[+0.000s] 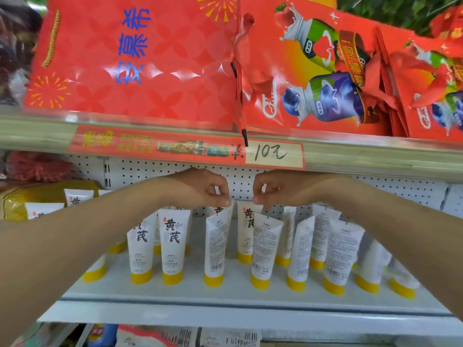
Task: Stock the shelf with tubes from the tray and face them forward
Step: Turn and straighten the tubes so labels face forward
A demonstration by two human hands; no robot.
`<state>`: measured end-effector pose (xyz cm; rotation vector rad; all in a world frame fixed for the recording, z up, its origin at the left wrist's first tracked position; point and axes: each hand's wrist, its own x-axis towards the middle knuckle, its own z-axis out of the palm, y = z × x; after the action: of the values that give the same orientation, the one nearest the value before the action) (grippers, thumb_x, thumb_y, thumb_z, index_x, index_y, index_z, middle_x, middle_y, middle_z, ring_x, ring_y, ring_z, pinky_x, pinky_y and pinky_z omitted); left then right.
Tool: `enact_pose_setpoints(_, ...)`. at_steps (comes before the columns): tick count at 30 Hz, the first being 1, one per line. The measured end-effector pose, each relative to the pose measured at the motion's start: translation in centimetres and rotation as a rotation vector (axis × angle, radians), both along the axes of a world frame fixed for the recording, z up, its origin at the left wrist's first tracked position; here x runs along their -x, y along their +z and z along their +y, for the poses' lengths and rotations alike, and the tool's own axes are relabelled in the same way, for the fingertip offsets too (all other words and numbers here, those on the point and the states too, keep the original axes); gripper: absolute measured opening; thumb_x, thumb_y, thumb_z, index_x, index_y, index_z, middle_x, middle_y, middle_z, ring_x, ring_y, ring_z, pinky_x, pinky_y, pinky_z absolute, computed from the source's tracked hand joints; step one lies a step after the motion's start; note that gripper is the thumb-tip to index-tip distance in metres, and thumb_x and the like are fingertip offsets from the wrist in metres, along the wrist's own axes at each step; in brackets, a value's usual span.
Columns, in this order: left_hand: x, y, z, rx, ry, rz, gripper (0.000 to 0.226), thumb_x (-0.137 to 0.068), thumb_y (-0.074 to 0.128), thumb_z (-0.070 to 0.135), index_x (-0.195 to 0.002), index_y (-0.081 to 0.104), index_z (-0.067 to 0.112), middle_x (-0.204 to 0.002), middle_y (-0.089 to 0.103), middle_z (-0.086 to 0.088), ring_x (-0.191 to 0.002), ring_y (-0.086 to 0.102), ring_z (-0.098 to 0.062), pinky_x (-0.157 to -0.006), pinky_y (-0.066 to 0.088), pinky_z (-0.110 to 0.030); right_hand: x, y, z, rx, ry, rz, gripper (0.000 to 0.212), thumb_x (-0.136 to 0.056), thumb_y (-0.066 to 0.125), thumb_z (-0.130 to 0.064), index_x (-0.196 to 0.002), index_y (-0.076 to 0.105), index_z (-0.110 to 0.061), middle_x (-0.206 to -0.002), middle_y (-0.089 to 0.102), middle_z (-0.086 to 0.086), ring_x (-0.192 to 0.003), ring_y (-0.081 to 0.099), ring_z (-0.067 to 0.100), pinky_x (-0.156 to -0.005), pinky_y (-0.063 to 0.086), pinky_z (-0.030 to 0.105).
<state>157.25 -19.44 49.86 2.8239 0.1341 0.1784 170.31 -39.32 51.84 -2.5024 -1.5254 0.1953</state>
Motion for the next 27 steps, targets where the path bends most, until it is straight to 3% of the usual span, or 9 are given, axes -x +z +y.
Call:
enact_pose_setpoints(2,0.7,0.2,-0.6,-0.032,0.007,0.049,0.018,-0.087,0.056,0.06,-0.096,0.061,0.045,-0.096,0.065,0.02,-0.093,0.06,-0.004,-0.086,0.049,-0.029,0.7,0.3,-0.5,0.079,-0.012,-0.031,0.024,-0.093,0.052,-0.056,-0.101,0.06,-0.035,-0.099,0.071,-0.013,-0.093,0.062,0.008,-0.085,0.048,0.027)
enact_pose_setpoints(4,1.1,0.3,-1.2,-0.04,0.005,0.074,0.016,-0.088,0.054,0.059,-0.094,0.06,0.046,-0.087,0.062,0.02,-0.081,0.057,-0.001,-0.072,0.044,-0.024,1.1,0.2,-0.6,0.131,-0.022,-0.064,0.025,-0.092,0.05,-0.058,-0.104,0.063,-0.04,-0.102,0.068,-0.017,-0.101,0.06,0.006,-0.094,0.047,0.031)
enact_pose_setpoints(8,1.4,-0.1,-1.9,-0.078,0.019,0.105,0.024,-0.091,0.05,0.059,-0.095,0.065,0.04,-0.077,0.052,0.018,-0.069,0.049,0.001,-0.061,0.036,-0.022,1.7,-0.5,-0.4,0.157,-0.024,-0.108,0.028,-0.092,0.048,-0.059,-0.106,0.067,-0.043,-0.11,0.062,-0.022,-0.108,0.055,0.005,-0.099,0.045,0.033)
enact_pose_setpoints(13,1.4,-0.8,-2.0,-0.032,0.093,0.091,0.033,-0.095,0.044,0.057,-0.101,0.07,0.038,-0.099,0.06,0.016,-0.092,0.056,-0.007,-0.074,0.041,-0.024,2.1,-0.7,-0.5,0.104,-0.06,-0.046,0.02,-0.092,0.057,-0.038,-0.106,0.072,-0.036,-0.102,0.067,-0.019,-0.102,0.059,0.004,-0.093,0.048,0.028)
enact_pose_setpoints(16,1.3,-0.8,-1.8,0.028,0.094,0.069,0.022,-0.095,0.052,0.035,-0.104,0.072,0.035,-0.099,0.068,0.011,-0.095,0.06,-0.009,-0.072,0.045,-0.018,1.9,-1.0,-0.5,0.087,-0.082,-0.047,0.021,-0.087,0.064,-0.023,-0.102,0.074,-0.034,-0.082,0.066,-0.022,-0.083,0.06,0.001,-0.078,0.05,0.023)
enact_pose_setpoints(21,0.9,-1.3,-1.9,-0.008,0.109,0.036,0.022,-0.089,0.067,0.025,-0.111,0.07,0.022,-0.103,0.067,0.009,-0.095,0.059,-0.009,-0.077,0.045,-0.02,1.9,-2.0,-0.2,-0.011,-0.083,-0.097,0.018,-0.084,0.075,-0.031,-0.102,0.074,-0.029,-0.08,0.067,-0.019,-0.076,0.06,-0.002,-0.063,0.044,0.016)
enact_pose_setpoints(27,-0.3,-1.8,-1.9,-0.054,0.18,-0.072,0.004,-0.082,0.075,0.03,-0.081,0.074,0.027,-0.104,0.068,0.003,-0.1,0.061,-0.017,-0.087,0.053,-0.035,2.3,-2.6,0.8,-0.08,-0.101,-0.165,0.02,-0.082,0.077,-0.034,-0.099,0.076,-0.023,-0.075,0.058,-0.023,-0.071,0.053,-0.003,-0.057,0.035,0.01)
